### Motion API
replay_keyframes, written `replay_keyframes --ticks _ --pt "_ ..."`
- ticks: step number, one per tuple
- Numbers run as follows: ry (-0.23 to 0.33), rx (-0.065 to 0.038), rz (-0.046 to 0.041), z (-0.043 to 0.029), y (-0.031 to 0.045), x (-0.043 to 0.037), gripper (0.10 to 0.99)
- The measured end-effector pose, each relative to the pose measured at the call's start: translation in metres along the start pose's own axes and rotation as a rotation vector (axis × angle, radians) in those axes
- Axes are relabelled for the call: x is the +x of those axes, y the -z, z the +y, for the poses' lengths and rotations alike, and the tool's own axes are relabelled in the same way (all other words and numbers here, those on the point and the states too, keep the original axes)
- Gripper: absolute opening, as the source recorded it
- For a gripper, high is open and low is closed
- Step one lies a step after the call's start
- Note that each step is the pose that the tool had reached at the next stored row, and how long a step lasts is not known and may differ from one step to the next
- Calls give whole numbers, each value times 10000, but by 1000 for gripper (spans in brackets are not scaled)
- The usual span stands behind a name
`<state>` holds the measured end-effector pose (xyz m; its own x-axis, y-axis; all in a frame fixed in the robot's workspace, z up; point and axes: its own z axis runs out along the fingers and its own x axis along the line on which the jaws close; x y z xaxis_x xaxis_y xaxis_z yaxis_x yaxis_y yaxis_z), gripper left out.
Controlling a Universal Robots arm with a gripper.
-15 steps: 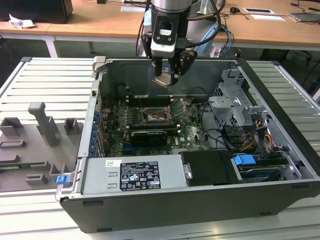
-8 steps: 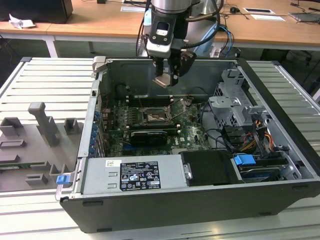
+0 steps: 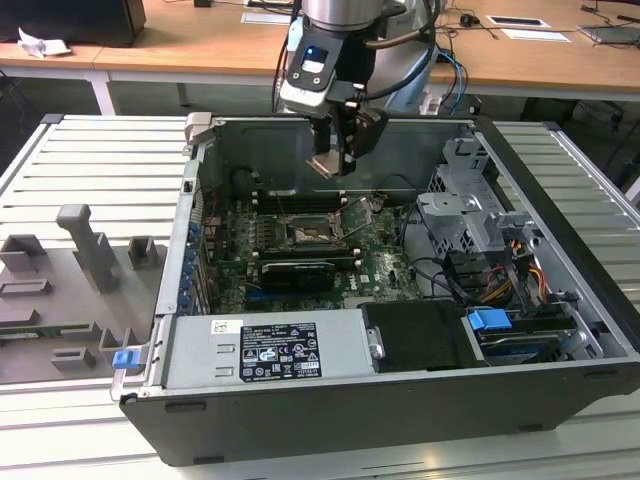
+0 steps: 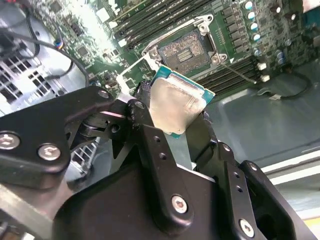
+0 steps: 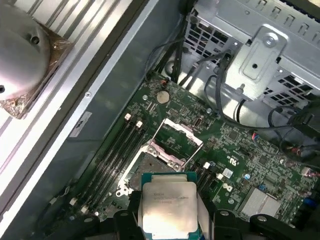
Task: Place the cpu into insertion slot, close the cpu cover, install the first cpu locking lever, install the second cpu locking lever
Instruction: 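Place the cpu into insertion slot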
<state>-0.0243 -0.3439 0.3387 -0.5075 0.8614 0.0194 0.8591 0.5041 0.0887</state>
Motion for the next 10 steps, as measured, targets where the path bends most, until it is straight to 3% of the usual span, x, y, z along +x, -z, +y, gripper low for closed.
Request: replay_keyframes --ticks 3,10 --pt "-861 -5 -71 -3 -34 -1 529" --pt "-1547 -20 -131 -7 -72 -1 529"
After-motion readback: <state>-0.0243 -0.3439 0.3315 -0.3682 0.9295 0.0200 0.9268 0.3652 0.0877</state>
